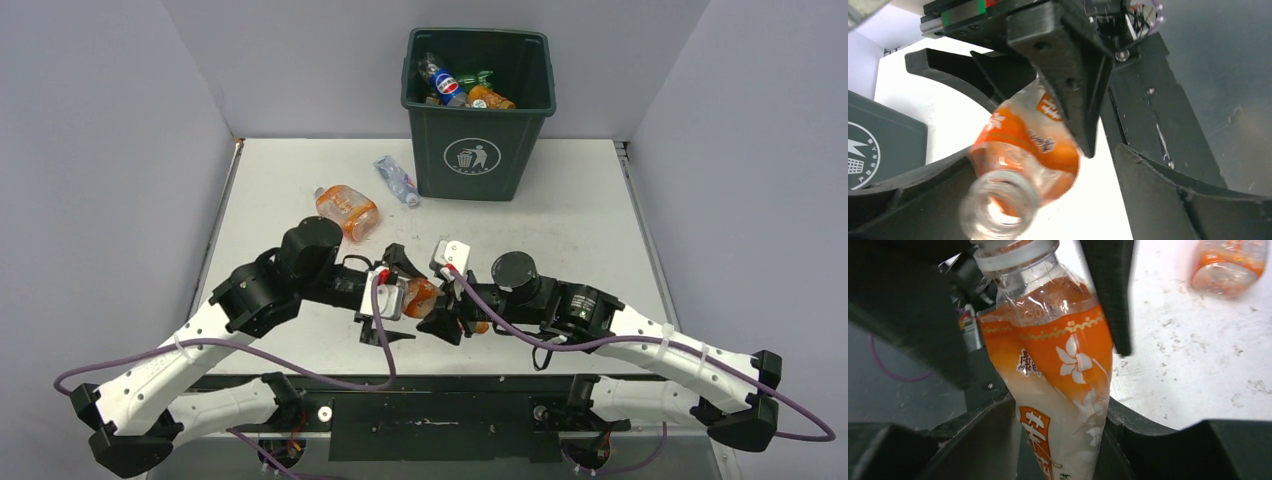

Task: Put the plastic bottles in the bin
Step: Pick up the plastic bottle at the center of the board, then place the plastic bottle in the trash bin.

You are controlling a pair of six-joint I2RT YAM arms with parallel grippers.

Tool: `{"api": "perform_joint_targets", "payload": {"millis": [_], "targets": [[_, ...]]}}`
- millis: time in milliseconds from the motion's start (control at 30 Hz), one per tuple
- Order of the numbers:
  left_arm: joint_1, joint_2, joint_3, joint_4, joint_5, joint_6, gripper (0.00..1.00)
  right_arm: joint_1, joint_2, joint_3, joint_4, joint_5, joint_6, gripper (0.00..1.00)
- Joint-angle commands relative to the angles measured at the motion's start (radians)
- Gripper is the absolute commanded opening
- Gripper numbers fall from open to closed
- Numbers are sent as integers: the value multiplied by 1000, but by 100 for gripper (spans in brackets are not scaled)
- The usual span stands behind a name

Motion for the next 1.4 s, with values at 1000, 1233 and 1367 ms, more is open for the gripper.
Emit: {"api": "perform_joint_targets", "payload": {"millis": [1000, 1233, 1367], "targets": [[-37, 15, -534, 1564, 167, -1147, 36, -9, -210, -394, 1179, 69, 419, 5], [-39, -19, -523, 1438, 80, -1064, 0, -9, -248, -269, 901, 157, 311, 82], [-40, -46, -512, 1317, 48, -991, 0, -9, -268, -161, 723, 235, 213, 86]]}}
